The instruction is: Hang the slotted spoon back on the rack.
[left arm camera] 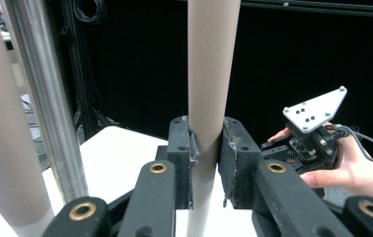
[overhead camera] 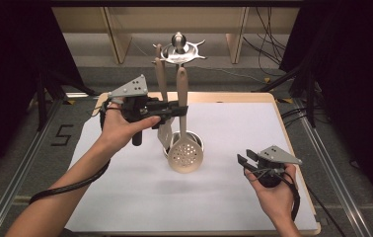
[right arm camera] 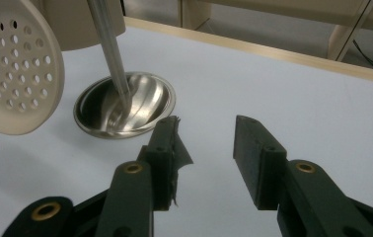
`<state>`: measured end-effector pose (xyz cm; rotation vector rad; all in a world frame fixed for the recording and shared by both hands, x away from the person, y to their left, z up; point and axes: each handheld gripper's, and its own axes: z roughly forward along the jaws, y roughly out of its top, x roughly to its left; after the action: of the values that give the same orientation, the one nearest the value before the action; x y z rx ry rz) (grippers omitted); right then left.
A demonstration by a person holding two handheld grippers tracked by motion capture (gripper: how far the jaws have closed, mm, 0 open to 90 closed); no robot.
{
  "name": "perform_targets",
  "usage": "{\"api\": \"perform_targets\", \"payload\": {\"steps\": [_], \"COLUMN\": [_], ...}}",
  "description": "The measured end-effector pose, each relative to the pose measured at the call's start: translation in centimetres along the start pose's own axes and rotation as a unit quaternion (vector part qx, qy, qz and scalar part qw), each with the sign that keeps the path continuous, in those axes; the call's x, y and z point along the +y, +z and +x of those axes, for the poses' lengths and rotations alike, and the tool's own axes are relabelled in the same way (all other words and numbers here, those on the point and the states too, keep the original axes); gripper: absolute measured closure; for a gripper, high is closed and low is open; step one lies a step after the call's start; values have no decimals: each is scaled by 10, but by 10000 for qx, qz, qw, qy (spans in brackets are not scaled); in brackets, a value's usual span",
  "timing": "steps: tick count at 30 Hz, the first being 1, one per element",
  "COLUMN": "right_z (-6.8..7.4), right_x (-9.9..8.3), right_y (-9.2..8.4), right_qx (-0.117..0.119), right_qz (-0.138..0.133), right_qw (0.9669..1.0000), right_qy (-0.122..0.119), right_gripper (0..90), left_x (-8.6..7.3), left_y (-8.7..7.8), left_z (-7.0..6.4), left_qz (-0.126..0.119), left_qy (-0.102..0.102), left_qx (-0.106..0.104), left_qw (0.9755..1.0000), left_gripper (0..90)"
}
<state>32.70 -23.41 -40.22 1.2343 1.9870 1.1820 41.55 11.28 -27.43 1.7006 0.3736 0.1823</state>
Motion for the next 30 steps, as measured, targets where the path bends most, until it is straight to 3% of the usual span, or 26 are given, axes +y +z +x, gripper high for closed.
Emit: {"api": "perform_targets", "payload": {"steps": [2, 13, 18, 30], "right_z": [-2, -1, -2, -2], "right_x": [0, 0, 0, 0], "right_y": [1, 0, 1, 0], "right_qx": [-40, -29, -39, -34], "right_qz": [-76, -53, -81, -56], "right_qw": [9998, 9999, 9998, 9999], "right_qy": [-206, -109, -199, -160], "right_gripper": [623, 624, 624, 623], "left_x": [0, -1, 0, -1], "left_y": [0, 0, 0, 3], "left_z": [1, 8, 10, 16], "left_qz": [-3, 10, 16, 35], "left_qy": [-9, -121, -172, -253], "left_qx": [-10, -13, -4, 86], "left_qw": [10000, 9999, 9999, 9996], "left_gripper": [760, 760, 760, 758]}}
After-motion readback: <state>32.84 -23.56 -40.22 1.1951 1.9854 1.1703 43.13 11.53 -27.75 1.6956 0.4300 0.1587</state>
